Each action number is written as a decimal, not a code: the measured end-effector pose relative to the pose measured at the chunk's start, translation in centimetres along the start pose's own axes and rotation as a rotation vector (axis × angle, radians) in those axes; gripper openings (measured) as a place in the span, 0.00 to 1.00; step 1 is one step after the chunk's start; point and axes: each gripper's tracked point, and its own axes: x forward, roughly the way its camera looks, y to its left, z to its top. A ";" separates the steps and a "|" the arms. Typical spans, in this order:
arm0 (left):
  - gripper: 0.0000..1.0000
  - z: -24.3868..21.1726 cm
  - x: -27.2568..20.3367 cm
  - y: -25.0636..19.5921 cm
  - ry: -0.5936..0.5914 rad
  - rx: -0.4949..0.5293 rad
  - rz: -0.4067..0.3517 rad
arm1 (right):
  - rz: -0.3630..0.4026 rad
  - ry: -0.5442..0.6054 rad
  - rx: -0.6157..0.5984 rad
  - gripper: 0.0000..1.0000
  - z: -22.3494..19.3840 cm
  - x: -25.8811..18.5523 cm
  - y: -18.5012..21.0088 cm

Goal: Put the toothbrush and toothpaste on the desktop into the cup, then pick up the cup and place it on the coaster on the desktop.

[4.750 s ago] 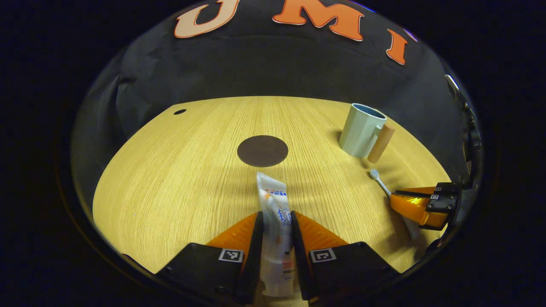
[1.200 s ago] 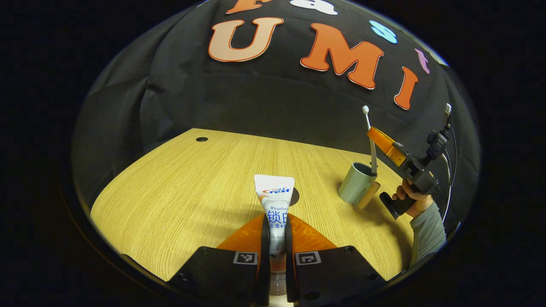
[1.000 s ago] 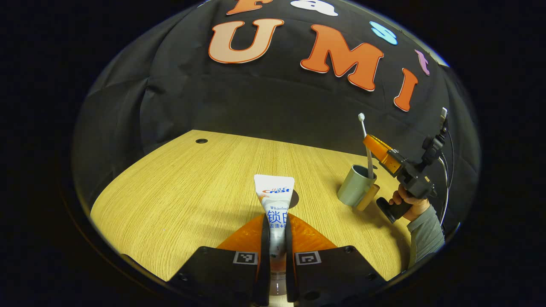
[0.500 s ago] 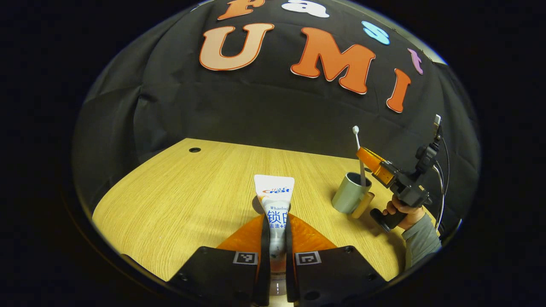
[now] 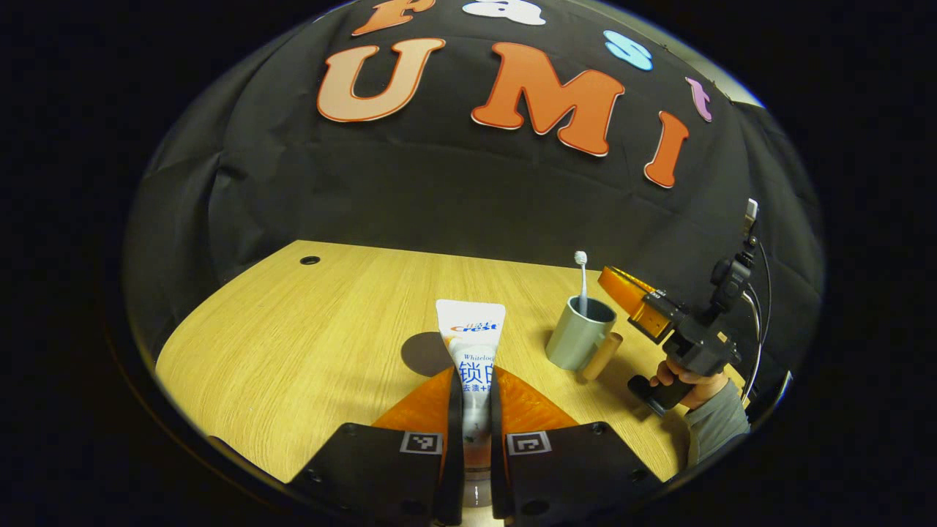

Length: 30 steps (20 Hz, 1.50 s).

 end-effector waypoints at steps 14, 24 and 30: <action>0.18 3.6 2.5 -7.3 -0.101 0.057 -0.147 | 0.020 -0.004 0.008 0.33 2.9 -7.0 -1.3; 0.18 5.6 5.5 -12.6 -0.170 0.041 -0.242 | 0.066 -0.003 -0.034 0.63 3.7 -11.8 -0.6; 0.18 8.3 7.5 -14.2 -0.258 0.003 -0.269 | 0.048 -0.030 -0.056 0.78 5.8 -13.8 0.1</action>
